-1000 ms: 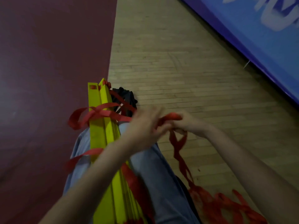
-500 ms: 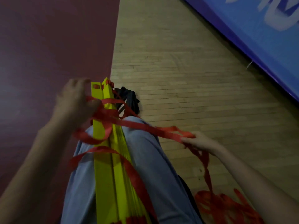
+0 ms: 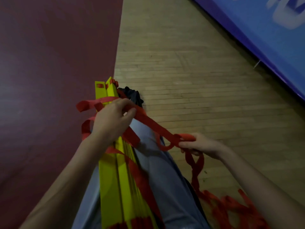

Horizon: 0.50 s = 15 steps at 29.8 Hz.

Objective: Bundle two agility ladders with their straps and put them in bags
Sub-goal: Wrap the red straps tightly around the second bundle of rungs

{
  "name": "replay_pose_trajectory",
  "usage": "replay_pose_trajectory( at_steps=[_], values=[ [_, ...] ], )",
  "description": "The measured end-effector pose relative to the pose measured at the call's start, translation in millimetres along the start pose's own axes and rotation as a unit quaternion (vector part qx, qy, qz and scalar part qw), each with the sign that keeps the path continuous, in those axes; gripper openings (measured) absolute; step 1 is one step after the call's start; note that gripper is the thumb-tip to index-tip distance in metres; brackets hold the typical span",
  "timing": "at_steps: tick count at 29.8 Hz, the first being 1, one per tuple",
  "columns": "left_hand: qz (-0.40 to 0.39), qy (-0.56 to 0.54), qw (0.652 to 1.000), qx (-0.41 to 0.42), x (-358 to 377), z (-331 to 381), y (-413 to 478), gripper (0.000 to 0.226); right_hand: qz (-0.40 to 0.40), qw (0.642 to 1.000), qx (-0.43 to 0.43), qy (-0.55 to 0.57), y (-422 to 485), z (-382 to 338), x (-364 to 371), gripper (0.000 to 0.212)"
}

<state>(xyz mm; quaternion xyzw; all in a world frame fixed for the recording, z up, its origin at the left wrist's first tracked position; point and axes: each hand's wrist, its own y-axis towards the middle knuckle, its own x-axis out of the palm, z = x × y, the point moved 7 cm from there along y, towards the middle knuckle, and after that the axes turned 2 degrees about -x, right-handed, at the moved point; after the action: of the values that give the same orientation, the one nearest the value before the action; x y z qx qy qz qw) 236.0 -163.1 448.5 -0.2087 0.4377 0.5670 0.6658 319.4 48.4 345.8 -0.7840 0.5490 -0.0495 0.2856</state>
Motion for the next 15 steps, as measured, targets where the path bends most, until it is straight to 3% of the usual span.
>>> replay_pose_trajectory(
  at_steps=[3,6,9,11,13,15],
  values=[
    [-0.139,0.043,0.987,0.074,35.4,29.1,-7.7,0.052,0.032,0.998,-0.057,0.001,4.4,-28.6,6.4,0.014],
    [-0.211,-0.054,0.971,0.098,57.1,60.8,-19.8,0.036,0.03,0.987,-0.143,0.059,9.3,-78.3,8.3,0.018],
    [-0.142,-0.095,0.98,0.097,24.7,45.1,-8.0,0.021,-0.037,0.989,-0.14,0.039,6.5,-85.2,6.4,0.014],
    [-0.054,-0.101,0.992,0.059,-10.6,15.0,3.8,0.016,-0.066,0.996,-0.064,-0.012,3.5,-51.4,0.0,0.014],
    [0.061,-0.127,0.99,-0.022,-51.6,-20.3,14.7,0.013,-0.06,0.996,0.021,-0.06,0.7,-8.6,-5.3,0.011],
    [0.116,-0.026,0.989,-0.087,-67.5,-39.2,19.5,0.022,-0.006,0.997,0.057,-0.058,3.1,13.8,-9.0,0.011]
  ],
)
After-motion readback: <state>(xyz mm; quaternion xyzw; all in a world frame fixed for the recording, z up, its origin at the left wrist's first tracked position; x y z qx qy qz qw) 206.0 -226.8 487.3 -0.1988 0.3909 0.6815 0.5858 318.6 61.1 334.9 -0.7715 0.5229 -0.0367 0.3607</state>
